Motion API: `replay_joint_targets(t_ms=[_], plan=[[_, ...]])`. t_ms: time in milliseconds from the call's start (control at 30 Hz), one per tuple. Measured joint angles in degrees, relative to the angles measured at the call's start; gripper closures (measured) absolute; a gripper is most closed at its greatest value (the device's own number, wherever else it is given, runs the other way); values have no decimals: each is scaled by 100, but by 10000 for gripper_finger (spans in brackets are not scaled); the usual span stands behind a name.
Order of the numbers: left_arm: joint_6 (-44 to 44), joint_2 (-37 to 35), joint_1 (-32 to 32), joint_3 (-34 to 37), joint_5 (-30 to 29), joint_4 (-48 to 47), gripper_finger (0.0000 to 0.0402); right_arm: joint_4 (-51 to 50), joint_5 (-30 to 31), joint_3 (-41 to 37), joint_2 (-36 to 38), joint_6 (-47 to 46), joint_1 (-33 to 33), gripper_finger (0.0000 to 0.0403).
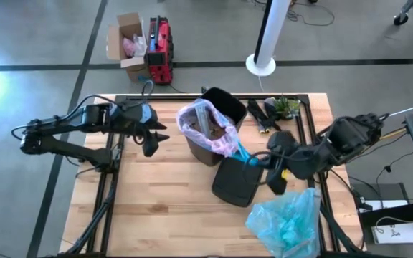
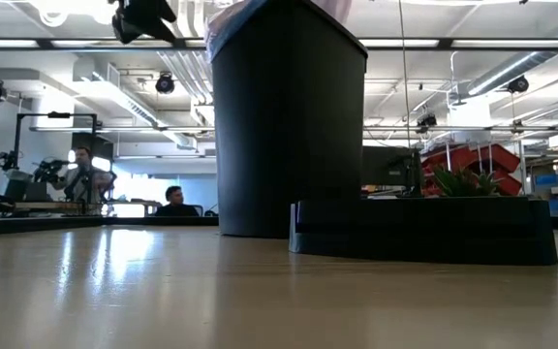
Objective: Place trash/remove bag and relplace
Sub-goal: Remove the pink trash bag from the black trash bin
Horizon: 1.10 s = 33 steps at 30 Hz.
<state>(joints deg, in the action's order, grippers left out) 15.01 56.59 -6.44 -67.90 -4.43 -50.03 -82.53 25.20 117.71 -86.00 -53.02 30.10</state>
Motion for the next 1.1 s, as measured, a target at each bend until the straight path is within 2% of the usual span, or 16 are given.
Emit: replay_joint_targets(t_ms=[133,300,467,533,633,700,867,1000,1100], plan=[[-125,-12,0,238,4,5,216,-773,778,-11,178,-578,51,401],[-127,-40,0,497,0,133,214,-739,1543,-83,561,-526,64,401],[-208,-60,0,763,-98,891,218,-644,2164,-83,759,-331,62,401],[-431,-56,1,863,-409,1162,221,-538,2164,-83,778,-223,63,401],[-823,-47,-6,1066,-1409,1423,226,-466,2144,-83,780,-96,67,401],[-1091,-47,-11,1237,-1781,1586,230,-464,2142,-83,760,-98,64,401],[-1389,-40,-24,1774,-1414,2670,243,-459,2156,-83,709,73,51,401],[-1296,-38,24,2030,-852,3689,254,-458,2312,-85,680,168,-15,401],[-1131,-40,168,2053,-652,4134,263,-458,2467,-90,671,284,-96,401]])
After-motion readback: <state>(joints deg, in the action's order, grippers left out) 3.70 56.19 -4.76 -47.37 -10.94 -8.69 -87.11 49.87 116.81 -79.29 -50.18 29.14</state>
